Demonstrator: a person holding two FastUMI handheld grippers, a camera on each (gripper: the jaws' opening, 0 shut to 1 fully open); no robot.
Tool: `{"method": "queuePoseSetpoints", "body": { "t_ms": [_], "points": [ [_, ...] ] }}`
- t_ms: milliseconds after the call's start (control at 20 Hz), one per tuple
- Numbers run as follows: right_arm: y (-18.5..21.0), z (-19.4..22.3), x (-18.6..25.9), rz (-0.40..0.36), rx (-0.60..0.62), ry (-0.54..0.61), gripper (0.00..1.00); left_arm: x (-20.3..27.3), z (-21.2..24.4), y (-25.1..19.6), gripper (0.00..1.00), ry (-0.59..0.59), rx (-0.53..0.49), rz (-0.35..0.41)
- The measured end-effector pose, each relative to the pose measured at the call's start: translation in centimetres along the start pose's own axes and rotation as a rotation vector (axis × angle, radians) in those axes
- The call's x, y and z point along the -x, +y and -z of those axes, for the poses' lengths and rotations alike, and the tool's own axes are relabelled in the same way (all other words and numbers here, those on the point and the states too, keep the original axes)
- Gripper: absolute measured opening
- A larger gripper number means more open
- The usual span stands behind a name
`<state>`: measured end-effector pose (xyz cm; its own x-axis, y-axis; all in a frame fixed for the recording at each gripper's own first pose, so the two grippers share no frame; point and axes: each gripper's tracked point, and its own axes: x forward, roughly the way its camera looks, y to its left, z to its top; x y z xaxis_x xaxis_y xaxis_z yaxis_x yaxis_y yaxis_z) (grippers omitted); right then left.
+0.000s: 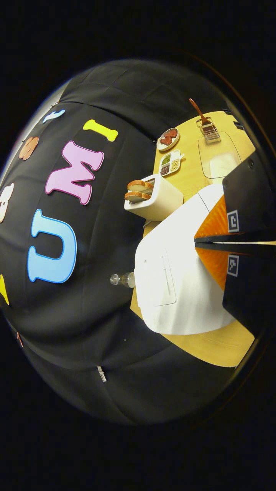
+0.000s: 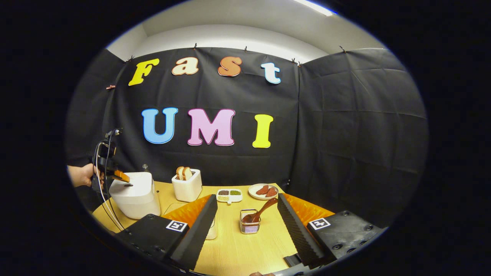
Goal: Close the left gripper, press the button to open the rice cooker; take a wooden spoon from the chopstick holder with the right hand, scoop a spoonful of rice and pour it into the rice cooker, then put the wooden spoon back into the chopstick holder.
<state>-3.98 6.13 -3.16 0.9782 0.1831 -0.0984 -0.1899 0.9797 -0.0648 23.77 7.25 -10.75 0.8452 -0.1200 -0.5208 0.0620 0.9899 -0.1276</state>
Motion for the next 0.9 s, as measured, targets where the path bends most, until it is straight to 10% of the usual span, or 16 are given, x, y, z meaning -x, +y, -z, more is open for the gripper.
{"method": "queuePoseSetpoints", "body": {
  "t_ms": [600, 900],
  "points": [
    [-2.1, 0.3, 0.7, 0.100, 0.013, -0.010, 0.98, -1.3, 1.2, 0.4, 0.08, -0.047, -0.008, -0.020],
    [-3.9, 0.9, -3.3, 0.062, -0.010, 0.017, 0.98, 5.4, -7.6, -0.1, 0.08, -0.350, -0.077, -0.156]
  ]
}}
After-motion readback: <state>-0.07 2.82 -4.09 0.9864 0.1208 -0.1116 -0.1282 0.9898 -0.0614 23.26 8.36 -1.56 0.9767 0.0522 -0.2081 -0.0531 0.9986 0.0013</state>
